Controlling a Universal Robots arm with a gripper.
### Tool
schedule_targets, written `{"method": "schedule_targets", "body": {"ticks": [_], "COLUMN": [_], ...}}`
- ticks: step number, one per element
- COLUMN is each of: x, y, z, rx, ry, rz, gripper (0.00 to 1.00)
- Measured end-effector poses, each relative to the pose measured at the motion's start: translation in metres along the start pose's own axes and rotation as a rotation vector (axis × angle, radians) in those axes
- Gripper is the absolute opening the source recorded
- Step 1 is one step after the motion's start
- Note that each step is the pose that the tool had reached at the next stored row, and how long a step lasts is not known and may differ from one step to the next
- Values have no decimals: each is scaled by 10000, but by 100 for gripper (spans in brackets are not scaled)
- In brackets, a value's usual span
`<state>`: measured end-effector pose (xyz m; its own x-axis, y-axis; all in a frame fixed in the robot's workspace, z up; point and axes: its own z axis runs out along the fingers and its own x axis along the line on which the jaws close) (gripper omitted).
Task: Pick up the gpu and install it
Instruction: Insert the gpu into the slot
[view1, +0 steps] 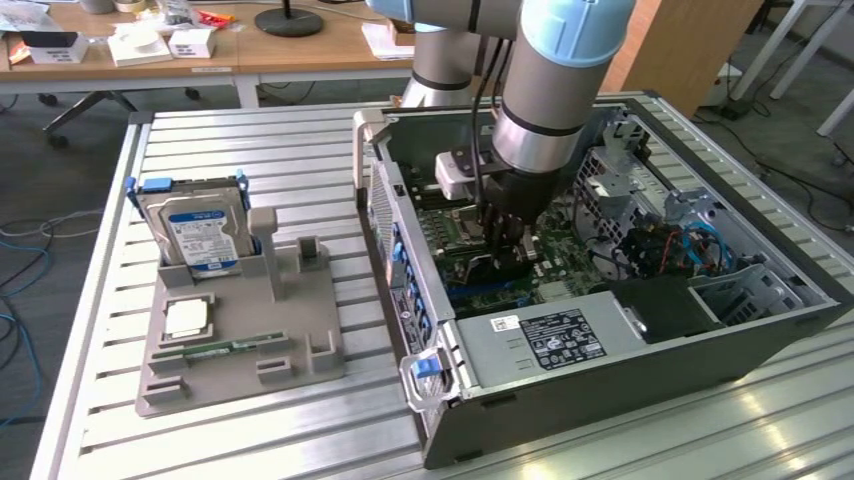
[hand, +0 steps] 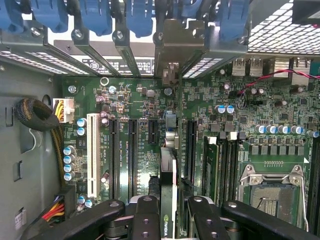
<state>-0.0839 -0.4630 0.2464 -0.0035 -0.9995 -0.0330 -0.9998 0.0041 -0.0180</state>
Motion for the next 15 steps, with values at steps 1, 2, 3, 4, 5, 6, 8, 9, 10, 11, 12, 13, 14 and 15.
{"method": "schedule_targets", "body": {"ticks": [1,2,3,4,5,6,8,9,10,11,12,13,14,15], "x": [0,0,0,0,0,0,0,0,0,0,0,0,0,0], "y": [0,0,1,0,1,1,1,0,0,0,0,0,0,0], "z": [0,1,2,3,3,3,3,3,3,3,3,3,3,3], "rx": [0,1,2,2,1,1,1,2,2,2,2,2,2,1], "ry": [0,-1,-1,-2,-1,-2,-3,-3,-4,-4,-4,-4,-3,-3], "rz": [0,0,2,1,2,2,1,2,1,2,2,2,2,2], "gripper": [27,27,27,27,27,27,27,27,27,27,27,27,27,27]}}
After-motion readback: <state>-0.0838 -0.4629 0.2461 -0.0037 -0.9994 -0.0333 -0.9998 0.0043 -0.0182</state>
